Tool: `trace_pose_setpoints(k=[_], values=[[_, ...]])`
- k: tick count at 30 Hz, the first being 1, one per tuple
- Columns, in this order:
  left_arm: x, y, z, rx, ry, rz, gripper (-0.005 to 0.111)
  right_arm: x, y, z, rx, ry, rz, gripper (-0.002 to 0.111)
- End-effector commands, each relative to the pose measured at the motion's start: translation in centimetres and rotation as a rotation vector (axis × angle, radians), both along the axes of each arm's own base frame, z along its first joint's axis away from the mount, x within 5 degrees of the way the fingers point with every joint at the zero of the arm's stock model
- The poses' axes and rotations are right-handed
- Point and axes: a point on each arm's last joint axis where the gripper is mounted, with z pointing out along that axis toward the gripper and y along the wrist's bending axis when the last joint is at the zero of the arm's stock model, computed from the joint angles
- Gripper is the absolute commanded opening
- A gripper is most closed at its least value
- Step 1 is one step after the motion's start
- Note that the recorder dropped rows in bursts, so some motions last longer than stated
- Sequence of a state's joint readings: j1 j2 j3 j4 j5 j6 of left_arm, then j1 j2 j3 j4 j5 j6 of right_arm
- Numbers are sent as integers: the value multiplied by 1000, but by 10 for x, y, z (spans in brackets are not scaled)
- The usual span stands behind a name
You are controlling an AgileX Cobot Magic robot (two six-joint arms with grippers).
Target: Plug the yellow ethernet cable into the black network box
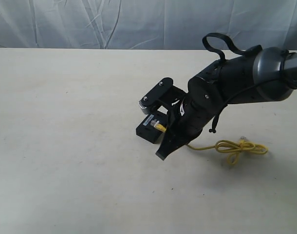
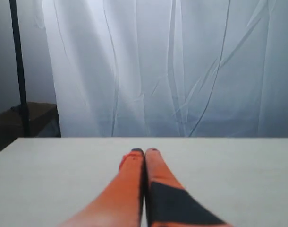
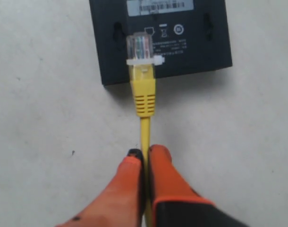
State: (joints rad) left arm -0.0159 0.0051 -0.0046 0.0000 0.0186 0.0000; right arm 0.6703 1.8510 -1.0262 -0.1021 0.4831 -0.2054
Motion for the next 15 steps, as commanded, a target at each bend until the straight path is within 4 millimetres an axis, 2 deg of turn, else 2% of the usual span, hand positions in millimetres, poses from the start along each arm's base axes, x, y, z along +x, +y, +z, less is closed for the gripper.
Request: trace_pose_setpoints(k=[1, 4, 10, 13, 15], values=[[-2, 0, 11, -9, -138, 3, 0, 1, 1, 3, 20, -18, 0, -1], [-2, 1, 14, -53, -114, 0, 0, 1, 1, 3, 20, -18, 0, -1], [-2, 0, 48, 19, 89, 6, 0, -2, -1, 2, -5, 9, -3, -1], [10, 2, 66, 72, 224, 22, 0, -2, -1, 1, -3, 13, -8, -1], [25, 2, 80, 76, 287, 22, 0, -2, -1, 2, 9, 17, -18, -1]])
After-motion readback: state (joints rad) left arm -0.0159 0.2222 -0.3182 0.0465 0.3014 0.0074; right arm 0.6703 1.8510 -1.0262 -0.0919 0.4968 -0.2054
